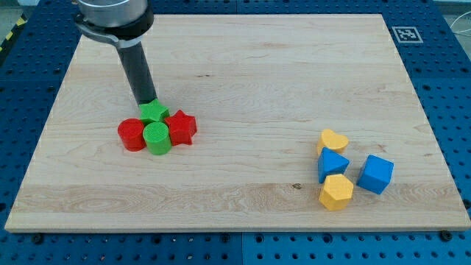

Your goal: Move yellow hexagon along with blue triangle slightly up

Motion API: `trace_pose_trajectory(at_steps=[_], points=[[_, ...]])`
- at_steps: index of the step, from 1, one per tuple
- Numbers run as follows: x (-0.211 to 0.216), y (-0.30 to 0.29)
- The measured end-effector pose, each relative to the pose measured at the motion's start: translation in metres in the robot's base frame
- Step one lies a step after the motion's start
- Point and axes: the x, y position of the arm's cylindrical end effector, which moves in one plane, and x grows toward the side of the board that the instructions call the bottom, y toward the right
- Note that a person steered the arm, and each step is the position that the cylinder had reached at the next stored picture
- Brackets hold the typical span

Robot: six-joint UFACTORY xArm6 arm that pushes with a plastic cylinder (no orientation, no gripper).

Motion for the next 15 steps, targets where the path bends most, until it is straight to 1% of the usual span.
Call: trace_pose_trajectory(at_steps=[2,5,6,7,9,11,12,13,14,15], points=[[0.003,0.016],[-0.007,0.022],[-0.01,0.043],[-0.003,0.052],[0.008,0.041],[0.003,0.049],[0.003,0.081],[0.043,0.124],[0.11,0.124],[0.183,0.143]])
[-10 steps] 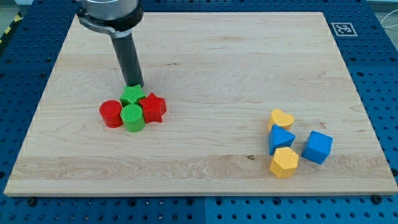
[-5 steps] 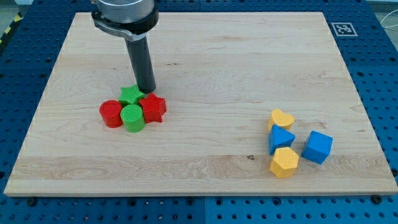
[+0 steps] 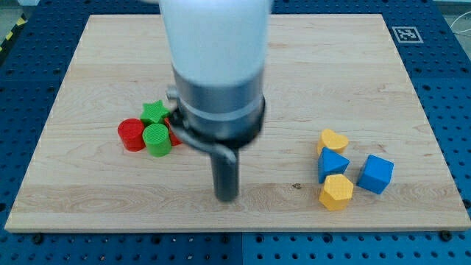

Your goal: Move yellow hexagon along with blue triangle slightly up

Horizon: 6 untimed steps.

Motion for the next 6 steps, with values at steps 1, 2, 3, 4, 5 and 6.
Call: trace_pose_trajectory(at_steps=[1,2,3,4,5,6], points=[[0.015,0.048],[0.014,0.101],[0.013,0.152],[0.012,0.154],[0.003,0.139],[-0.025,0.138]])
